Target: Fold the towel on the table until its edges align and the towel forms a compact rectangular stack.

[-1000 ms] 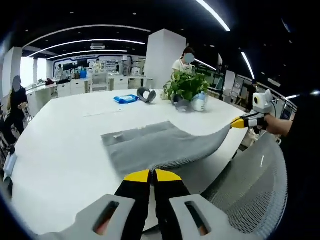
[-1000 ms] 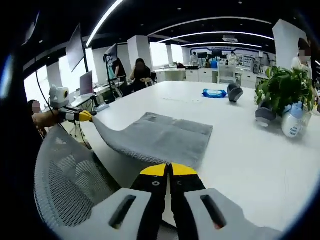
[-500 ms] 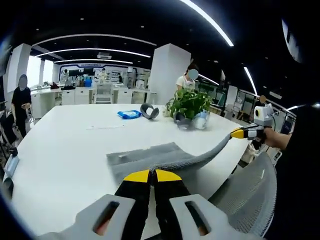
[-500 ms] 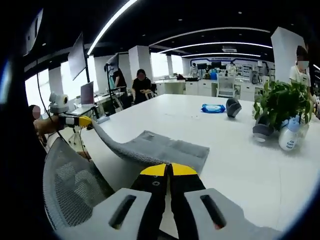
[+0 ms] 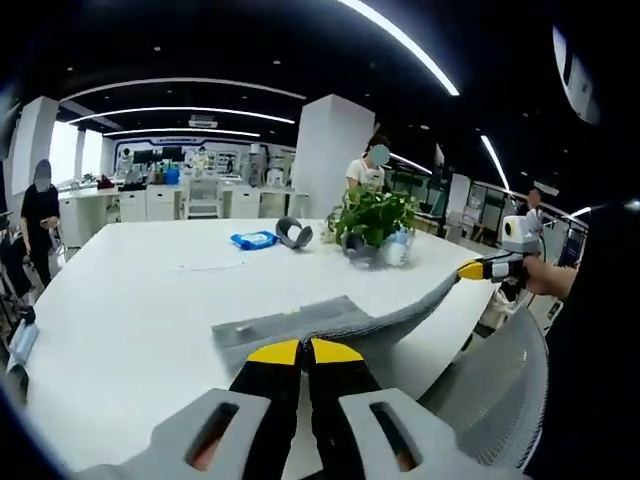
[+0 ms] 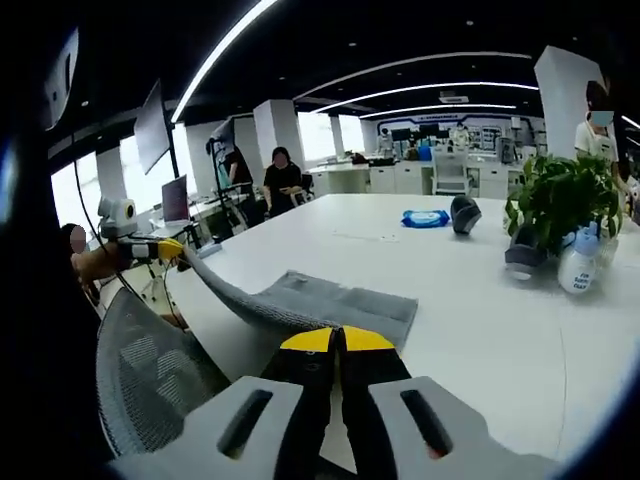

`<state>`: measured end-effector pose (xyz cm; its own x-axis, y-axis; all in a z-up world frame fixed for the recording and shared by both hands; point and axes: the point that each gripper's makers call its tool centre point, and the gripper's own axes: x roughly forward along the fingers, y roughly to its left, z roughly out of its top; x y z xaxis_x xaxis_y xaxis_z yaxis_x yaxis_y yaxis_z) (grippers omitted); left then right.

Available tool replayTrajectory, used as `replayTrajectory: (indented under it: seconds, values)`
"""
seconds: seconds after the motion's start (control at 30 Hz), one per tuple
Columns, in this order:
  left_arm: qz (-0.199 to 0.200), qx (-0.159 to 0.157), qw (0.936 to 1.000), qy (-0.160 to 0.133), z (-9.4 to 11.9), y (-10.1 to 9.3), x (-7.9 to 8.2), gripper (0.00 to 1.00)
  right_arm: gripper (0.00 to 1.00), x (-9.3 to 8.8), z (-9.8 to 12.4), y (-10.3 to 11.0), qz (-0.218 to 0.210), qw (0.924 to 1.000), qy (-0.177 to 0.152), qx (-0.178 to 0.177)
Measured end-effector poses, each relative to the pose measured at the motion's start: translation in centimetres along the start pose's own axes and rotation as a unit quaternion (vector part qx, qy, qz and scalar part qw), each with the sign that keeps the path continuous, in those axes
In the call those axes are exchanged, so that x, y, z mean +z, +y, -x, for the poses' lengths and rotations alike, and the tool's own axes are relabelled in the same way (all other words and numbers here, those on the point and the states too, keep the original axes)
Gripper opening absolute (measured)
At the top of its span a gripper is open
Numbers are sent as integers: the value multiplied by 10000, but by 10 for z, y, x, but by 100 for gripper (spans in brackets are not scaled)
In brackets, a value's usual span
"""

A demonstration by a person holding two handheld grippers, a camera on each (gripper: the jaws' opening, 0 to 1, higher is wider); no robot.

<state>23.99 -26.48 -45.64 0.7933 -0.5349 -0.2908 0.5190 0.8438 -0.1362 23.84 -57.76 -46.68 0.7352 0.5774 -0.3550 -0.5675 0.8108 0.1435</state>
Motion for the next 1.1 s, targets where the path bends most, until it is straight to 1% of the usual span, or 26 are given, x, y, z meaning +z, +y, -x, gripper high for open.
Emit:
replayTrajectory:
  seconds: [0.4, 0.63, 0.77, 0.9, 1.1]
  values:
    - [-102, 52, 9998, -151, 6, 0, 14, 2, 0, 19, 5, 3, 5, 9997, -221, 36]
    - [-148, 131, 9995, -231, 10, 3, 20, 2, 0, 29, 8, 8, -83, 9993, -346, 91]
    - [-109, 153, 9994, -305, 15, 5, 25, 2, 0, 40, 10, 12, -225, 9980, -572, 115]
    - [-108, 142, 9990, -408, 20, 5, 33, 2, 0, 43, 11, 14, -262, 9974, -658, 119]
    - [-153, 167, 9987, -461, 20, 5, 36, 2, 0, 44, 13, 16, -231, 9971, -721, 89]
